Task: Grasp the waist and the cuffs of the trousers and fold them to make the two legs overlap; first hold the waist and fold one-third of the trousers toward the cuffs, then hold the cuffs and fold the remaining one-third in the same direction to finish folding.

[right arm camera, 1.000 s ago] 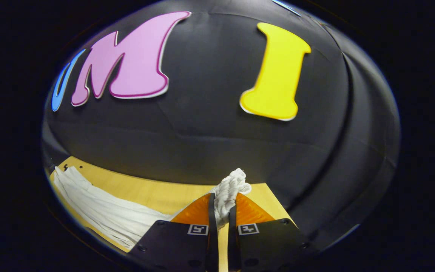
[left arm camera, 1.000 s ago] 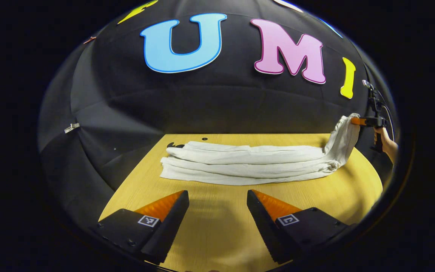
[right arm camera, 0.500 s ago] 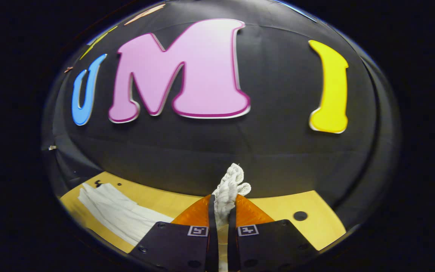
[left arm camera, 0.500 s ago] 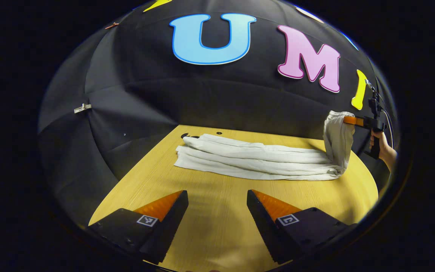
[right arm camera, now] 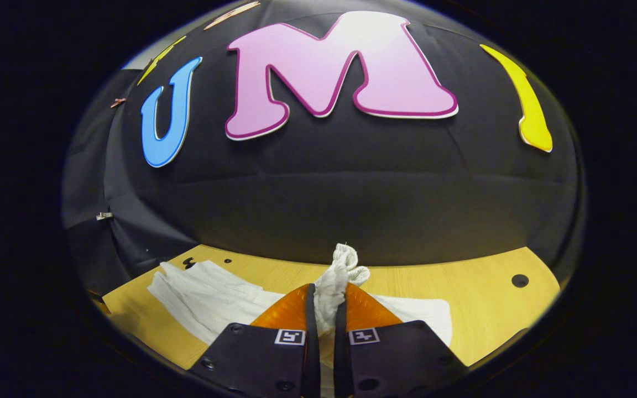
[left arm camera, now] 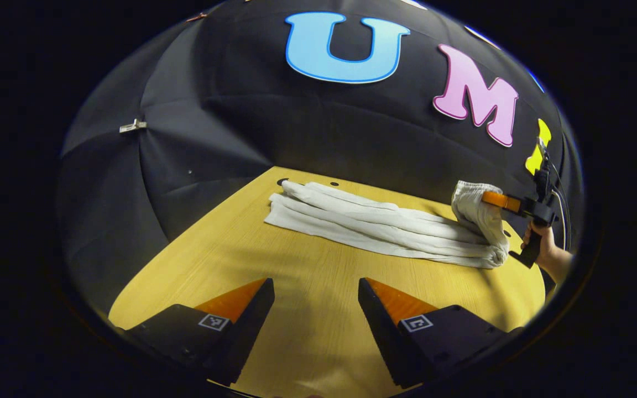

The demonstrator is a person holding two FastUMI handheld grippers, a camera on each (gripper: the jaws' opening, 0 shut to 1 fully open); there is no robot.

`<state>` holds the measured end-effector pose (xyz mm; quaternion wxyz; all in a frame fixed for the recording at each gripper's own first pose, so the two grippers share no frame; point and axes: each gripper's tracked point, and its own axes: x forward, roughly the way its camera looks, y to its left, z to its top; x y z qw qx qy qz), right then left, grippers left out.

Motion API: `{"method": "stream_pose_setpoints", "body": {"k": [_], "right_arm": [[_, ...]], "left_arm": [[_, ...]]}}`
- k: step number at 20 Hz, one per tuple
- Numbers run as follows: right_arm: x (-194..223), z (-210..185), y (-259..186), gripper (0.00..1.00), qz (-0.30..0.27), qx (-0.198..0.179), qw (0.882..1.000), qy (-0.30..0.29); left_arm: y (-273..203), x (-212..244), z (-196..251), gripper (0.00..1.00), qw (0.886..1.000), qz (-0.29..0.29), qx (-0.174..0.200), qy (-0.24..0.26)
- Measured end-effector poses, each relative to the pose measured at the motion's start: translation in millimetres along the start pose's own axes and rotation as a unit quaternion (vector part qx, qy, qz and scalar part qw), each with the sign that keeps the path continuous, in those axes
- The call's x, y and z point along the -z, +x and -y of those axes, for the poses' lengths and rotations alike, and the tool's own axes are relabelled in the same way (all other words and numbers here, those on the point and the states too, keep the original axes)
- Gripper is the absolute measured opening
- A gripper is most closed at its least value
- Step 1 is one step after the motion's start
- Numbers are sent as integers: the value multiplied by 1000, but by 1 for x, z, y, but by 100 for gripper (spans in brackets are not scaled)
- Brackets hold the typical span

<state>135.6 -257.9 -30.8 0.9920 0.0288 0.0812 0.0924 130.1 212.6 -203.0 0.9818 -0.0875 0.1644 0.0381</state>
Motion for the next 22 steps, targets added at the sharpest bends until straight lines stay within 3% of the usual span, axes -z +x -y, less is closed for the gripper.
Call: {"method": "stream_pose_setpoints", "body": {"k": [5, 6, 7, 8, 9, 10, 11, 12, 13, 14, 22], "right_arm": [[17, 2, 8, 22, -28, -22, 999, 2], [22, 0, 11, 32, -32, -30, 999, 9], [29, -3, 12, 26, -39, -33, 999, 11], [34, -10, 9, 32, -45, -38, 998, 11], [37, -17, 5, 53, -49, -43, 998, 9], [38, -17, 1, 66, -49, -42, 998, 3], [39, -14, -6, 65, -49, -39, 998, -5], [37, -9, -11, 79, -50, -31, 998, -13], [35, -6, -17, 85, -50, -28, 998, -20], [31, 1, -22, 100, -48, -21, 998, -29], [8, 51, -85, 100, -53, 27, 995, -81]], "left_arm": [[11, 9, 4, 96, 1000, -8, 11, -22], [12, 10, 4, 97, 1000, -11, 13, -21], [17, 12, 4, 96, 1000, -16, 13, -20], [22, 10, 3, 96, 1000, -18, 9, -17], [33, 8, 2, 96, 1000, -20, 2, -15], [39, 3, 0, 96, 1000, -19, -2, -14], [42, -3, 0, 96, 1000, -13, -1, -14], [45, -12, -2, 96, 1000, -5, -1, -14], [51, -19, -4, 96, 1000, 3, -4, -14], [56, -28, -8, 97, 1000, 11, -7, -14], [127, -82, -51, 96, 997, 52, -55, 12]]}}
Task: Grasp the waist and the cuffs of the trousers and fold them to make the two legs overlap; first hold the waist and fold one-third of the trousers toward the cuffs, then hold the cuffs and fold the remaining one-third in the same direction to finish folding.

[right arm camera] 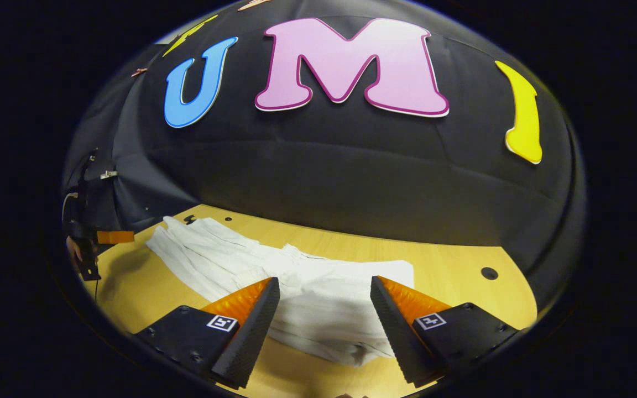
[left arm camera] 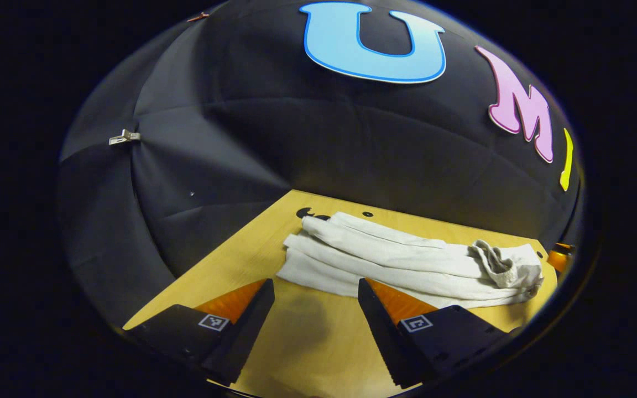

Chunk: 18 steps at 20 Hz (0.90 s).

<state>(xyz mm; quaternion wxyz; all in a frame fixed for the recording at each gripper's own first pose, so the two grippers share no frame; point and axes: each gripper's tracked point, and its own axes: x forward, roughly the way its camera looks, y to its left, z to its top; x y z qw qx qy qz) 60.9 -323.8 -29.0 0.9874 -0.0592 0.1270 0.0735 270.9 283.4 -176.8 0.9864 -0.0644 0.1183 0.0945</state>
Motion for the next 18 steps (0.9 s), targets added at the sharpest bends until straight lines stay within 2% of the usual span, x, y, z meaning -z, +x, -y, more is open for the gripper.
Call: {"method": "stream_pose_setpoints", "body": {"k": [5, 8, 12, 16, 17, 18], "right_arm": [[3, 24, -41, 97, -18, 0, 1000, -18], [2, 36, -59, 97, -21, -5, 999, -50], [6, 42, -75, 98, -35, -10, 998, -49], [11, 46, -82, 98, -39, -5, 998, -45], [16, 47, -81, 98, -44, -3, 998, -36], [21, 49, -81, 98, -49, 1, 998, -27]], "left_arm": [[51, -10, -18, 96, 1000, 1, -6, 9], [80, -8, -26, 96, 999, -8, -6, 40], [110, -7, -31, 96, 1000, -17, 3, 15], [129, 4, -23, 95, 995, -51, 27, 76], [135, 14, -12, 96, 992, -77, 48, 84], [130, 19, -10, 93, 990, -95, 51, 92]]}}
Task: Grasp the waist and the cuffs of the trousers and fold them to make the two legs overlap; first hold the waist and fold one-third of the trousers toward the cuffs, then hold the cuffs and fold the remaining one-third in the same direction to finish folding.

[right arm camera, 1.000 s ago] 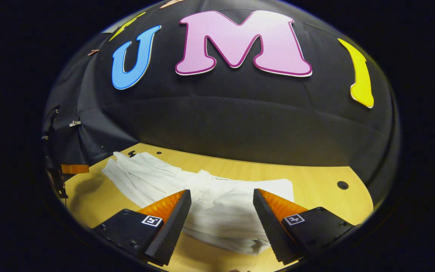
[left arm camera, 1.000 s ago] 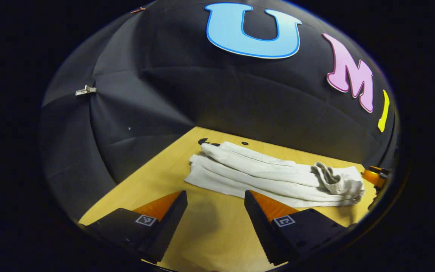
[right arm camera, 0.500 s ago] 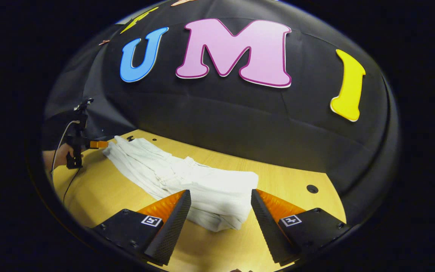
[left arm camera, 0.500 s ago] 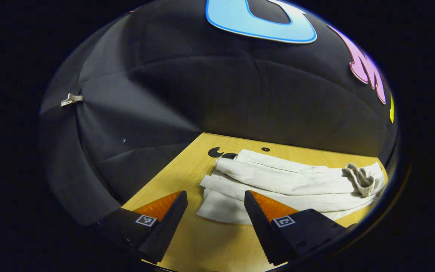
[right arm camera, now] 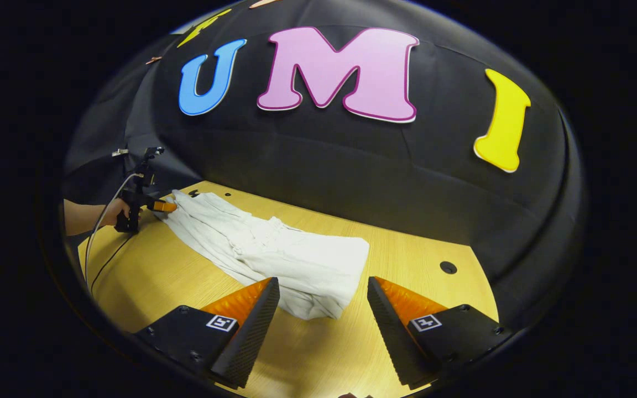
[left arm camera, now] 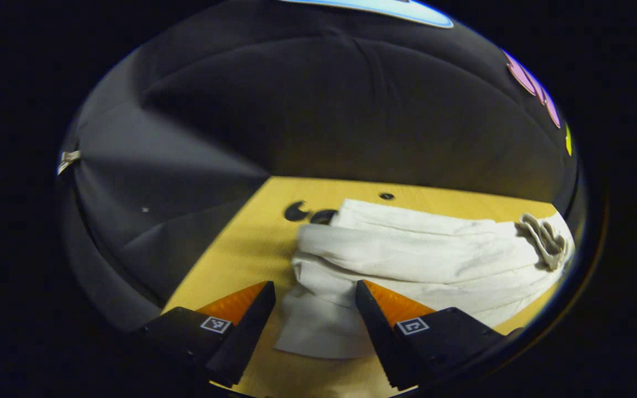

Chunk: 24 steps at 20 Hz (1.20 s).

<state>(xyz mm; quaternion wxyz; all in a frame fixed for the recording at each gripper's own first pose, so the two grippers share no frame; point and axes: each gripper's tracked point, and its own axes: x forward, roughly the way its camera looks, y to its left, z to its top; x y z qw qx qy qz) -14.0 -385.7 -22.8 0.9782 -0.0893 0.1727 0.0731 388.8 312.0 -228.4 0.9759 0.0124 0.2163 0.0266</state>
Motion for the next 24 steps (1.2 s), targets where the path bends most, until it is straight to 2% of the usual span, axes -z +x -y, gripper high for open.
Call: {"method": "stream_pose_setpoints", "body": {"k": [1, 2, 4, 5, 6, 8, 11, 13, 15, 17, 24], "right_arm": [[4, 1, 0, 98, -4, 3, 1000, 8], [7, 1, 1, 98, -8, 5, 1000, 15], [14, 3, -2, 98, -11, 7, 1000, 24], [17, 4, -6, 98, -13, 8, 999, 28], [18, 7, -8, 98, -12, 10, 999, 32], [22, 15, -9, 97, -15, 18, 999, 42], [24, 25, -11, 98, -15, 29, 998, 62], [25, 31, -12, 98, -14, 35, 997, 72], [23, 38, -12, 97, -10, 43, 996, 71], [23, 42, -13, 97, -7, 46, 996, 71], [28, 55, -23, 98, -9, 50, 996, 69]], "left_arm": [[9, -5, 5, 92, 1000, 1, 7, -1], [6, -3, 9, 83, 1000, -9, 9, -1], [6, -4, 9, 78, 1000, -14, 15, 4], [7, -4, 11, 84, 999, -20, 25, 7], [7, -4, 15, 67, 999, -22, 32, 11], [7, -2, 22, 50, 998, -30, 47, 20], [6, -3, 34, 18, 997, -33, 65, 16], [4, 0, 42, 7, 996, -39, 79, 8], [5, 1, 42, 7, 996, -41, 77, 4], [3, -5, 36, 6, 998, -35, 54, 12], [-35, -47, 59, 6, 998, 6, 57, 31]]}}
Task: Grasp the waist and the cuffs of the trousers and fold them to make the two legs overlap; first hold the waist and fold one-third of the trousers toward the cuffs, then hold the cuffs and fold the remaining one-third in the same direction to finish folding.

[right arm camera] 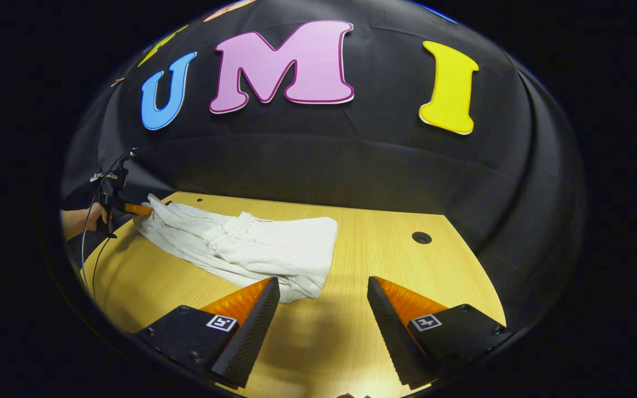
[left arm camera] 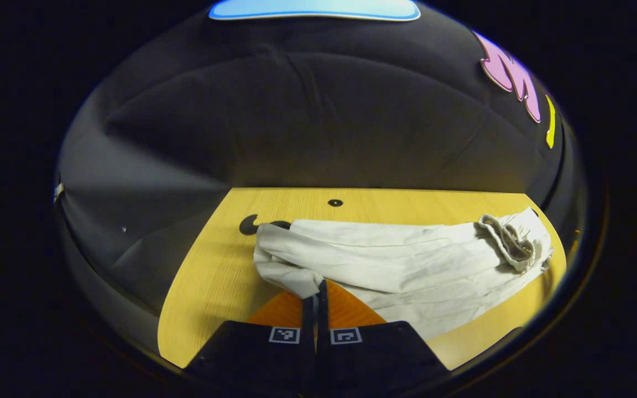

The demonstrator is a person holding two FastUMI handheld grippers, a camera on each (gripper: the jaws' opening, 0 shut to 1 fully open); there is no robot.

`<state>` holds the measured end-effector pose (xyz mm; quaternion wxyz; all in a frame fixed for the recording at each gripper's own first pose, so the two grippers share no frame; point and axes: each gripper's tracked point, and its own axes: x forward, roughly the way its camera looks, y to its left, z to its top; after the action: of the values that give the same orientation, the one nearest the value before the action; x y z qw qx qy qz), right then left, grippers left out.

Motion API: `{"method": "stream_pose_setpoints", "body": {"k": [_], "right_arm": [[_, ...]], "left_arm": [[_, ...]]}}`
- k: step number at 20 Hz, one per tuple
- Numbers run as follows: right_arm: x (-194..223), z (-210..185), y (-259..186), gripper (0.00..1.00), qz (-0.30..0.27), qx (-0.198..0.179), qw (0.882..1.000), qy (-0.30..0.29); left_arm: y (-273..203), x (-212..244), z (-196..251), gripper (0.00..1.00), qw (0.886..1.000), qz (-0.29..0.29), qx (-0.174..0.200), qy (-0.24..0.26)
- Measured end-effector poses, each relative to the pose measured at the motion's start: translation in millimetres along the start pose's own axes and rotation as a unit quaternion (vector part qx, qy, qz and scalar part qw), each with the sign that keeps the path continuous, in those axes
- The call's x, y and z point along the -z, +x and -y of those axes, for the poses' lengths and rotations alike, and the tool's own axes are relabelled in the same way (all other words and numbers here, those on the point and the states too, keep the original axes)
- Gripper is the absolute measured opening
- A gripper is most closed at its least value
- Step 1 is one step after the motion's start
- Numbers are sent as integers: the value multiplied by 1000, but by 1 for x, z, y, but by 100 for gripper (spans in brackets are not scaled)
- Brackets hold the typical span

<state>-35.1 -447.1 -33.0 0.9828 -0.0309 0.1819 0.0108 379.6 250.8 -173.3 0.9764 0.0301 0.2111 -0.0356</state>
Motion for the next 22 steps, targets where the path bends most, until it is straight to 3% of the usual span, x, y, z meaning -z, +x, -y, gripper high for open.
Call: {"method": "stream_pose_setpoints", "body": {"k": [10, 22], "right_arm": [[-6, 26, -22, 97, 9, 9, 1000, 17], [-7, 66, -53, 96, 11, 26, 999, 44]], "left_arm": [[-53, -78, 80, 6, 998, 41, 24, 42], [-85, -152, 288, 6, 990, 66, 114, 56]]}}
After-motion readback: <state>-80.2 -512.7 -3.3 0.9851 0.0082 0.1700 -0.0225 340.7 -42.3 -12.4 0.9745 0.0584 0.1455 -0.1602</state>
